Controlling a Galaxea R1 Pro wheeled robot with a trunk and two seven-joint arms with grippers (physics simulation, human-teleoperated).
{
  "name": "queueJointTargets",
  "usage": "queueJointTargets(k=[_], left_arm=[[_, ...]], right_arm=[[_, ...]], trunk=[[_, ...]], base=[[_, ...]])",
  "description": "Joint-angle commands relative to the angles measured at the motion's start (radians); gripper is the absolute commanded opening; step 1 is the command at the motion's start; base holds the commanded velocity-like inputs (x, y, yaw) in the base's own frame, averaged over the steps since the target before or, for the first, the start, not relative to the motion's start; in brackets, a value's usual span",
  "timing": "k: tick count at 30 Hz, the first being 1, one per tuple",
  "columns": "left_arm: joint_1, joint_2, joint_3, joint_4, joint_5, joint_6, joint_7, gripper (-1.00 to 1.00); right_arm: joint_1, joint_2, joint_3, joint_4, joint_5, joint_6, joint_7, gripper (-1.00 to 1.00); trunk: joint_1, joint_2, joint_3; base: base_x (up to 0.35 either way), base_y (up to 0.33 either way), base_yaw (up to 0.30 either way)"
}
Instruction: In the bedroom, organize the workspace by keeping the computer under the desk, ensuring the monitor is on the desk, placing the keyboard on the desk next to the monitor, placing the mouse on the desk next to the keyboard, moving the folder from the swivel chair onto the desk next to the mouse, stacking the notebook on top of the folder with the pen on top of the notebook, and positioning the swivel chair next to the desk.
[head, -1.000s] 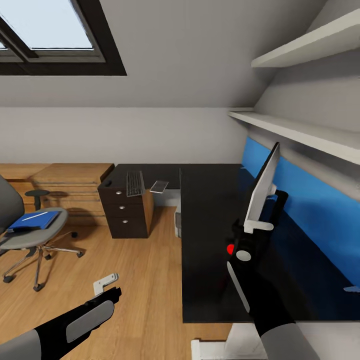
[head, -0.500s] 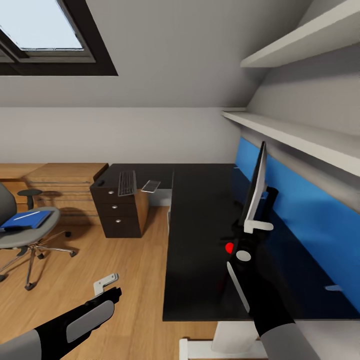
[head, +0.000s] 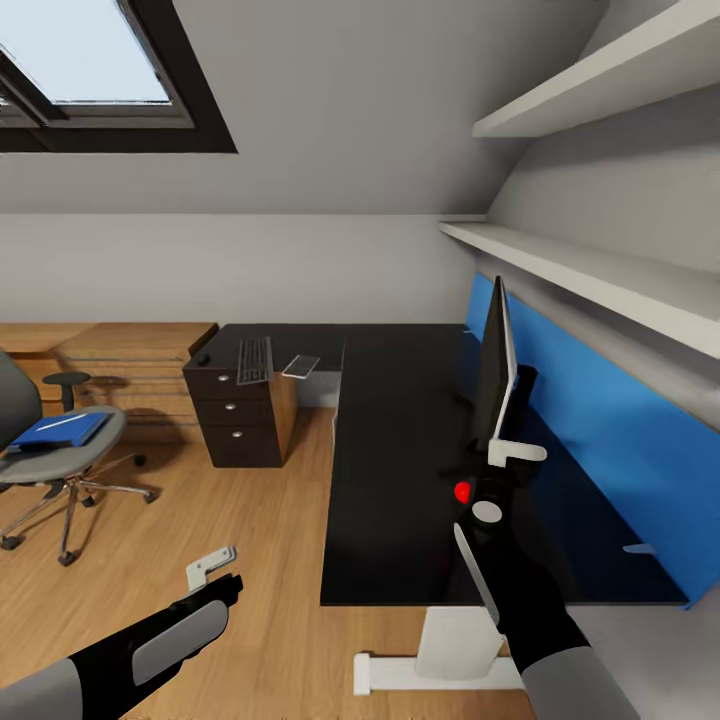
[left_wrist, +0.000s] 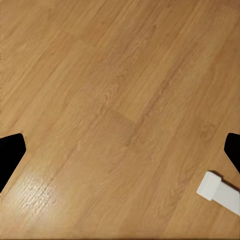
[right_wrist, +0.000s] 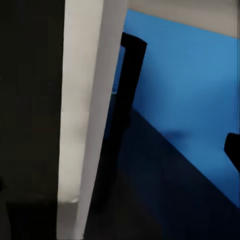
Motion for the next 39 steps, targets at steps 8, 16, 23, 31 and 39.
queueJointTargets(k=[8, 16, 23, 31, 39], left_arm=[[-0.002, 0.001, -0.004, -0.002, 0.006, -0.006, 0.003, 1.00], [-0.002, 0.001, -0.004, -0.002, 0.006, -0.007, 0.003, 1.00], [-0.002, 0.002, -0.002, -0.002, 0.005, -0.007, 0.002, 1.00], [-0.002, 0.002, -0.002, -0.002, 0.006, -0.007, 0.002, 1.00], [-0.002, 0.003, -0.002, -0.002, 0.006, -0.007, 0.002, 1.00]], right_arm=[[-0.001, 0.000, 0.002, 0.000, 0.010, 0.010, -0.002, 1.00], [-0.001, 0.000, 0.002, 0.010, 0.010, 0.009, -0.002, 1.00], [-0.001, 0.000, 0.002, 0.021, 0.010, 0.007, -0.002, 1.00], [-0.001, 0.000, 0.002, 0.021, 0.010, 0.007, -0.002, 1.00], [-0.001, -0.001, 0.003, 0.020, 0.010, 0.006, -0.002, 1.00]], trunk=[[0.000, -0.001, -0.001], [0.000, -0.001, -0.001], [0.000, -0.001, -0.001], [0.000, -0.001, -0.001], [0.000, -0.001, -0.001]], base=[[-0.167, -0.137, 0.000], [-0.081, -0.137, 0.000], [-0.014, -0.059, 0.000], [-0.008, -0.066, 0.000], [0.000, -0.008, 0.000]])
